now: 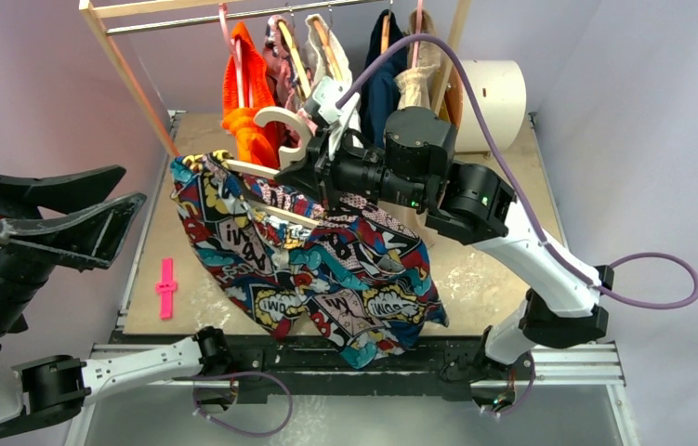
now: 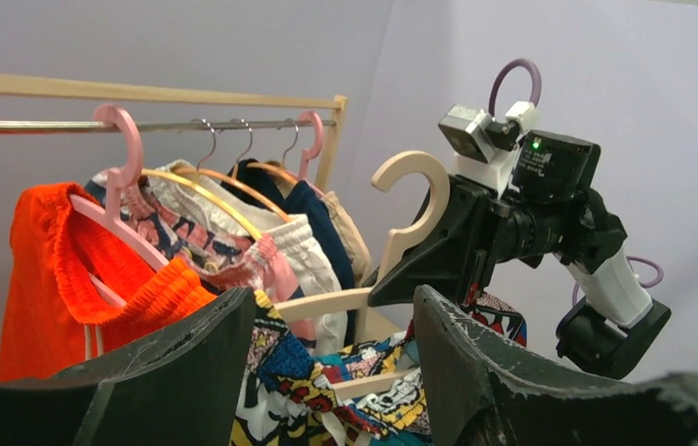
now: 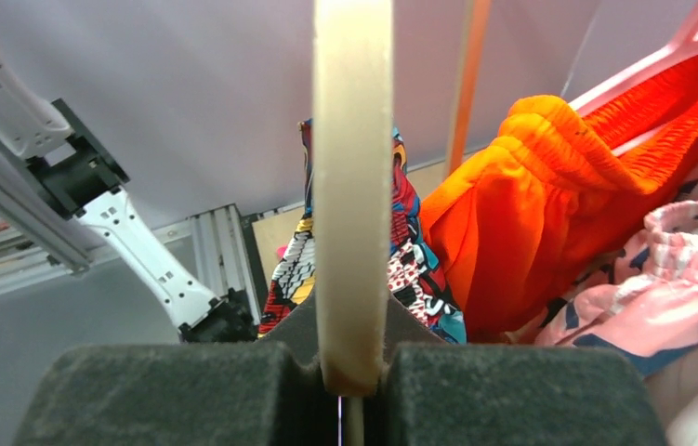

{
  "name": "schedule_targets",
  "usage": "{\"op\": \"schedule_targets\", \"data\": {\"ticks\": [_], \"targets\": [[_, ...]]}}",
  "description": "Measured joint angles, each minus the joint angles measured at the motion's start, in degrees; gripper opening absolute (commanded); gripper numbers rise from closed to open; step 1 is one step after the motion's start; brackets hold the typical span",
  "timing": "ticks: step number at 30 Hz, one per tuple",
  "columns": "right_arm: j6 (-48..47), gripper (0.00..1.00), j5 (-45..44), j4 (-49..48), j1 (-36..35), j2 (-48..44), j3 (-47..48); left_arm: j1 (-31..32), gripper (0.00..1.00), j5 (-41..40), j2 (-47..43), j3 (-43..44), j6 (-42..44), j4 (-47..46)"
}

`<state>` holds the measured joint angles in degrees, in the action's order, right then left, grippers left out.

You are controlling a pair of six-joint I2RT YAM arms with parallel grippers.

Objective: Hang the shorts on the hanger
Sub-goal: Hang the shorts on the hanger.

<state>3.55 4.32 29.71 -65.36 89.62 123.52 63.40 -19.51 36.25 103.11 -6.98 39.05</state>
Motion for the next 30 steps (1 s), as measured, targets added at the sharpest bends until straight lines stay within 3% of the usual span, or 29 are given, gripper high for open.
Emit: {"op": "schedule_targets", "data": {"ticks": [7, 20, 30], "targets": [[1.16, 0.0, -5.16, 3.32, -0.04, -2.6, -0.85, 0.0, 0.61, -1.42, 1.14, -4.57, -5.7, 0.04], [4.2, 0.0, -8.98, 25.79, -0.24, -16.13, 4.61, 0.0, 0.6, -1.97, 2.73, -13.33, -9.03, 0.46], [11.04, 0.0, -19.1, 25.09, -0.26, -15.96, -2.43, 0.0, 0.6, -2.71, 6.21, -14.84, -14.53, -1.49]]}}
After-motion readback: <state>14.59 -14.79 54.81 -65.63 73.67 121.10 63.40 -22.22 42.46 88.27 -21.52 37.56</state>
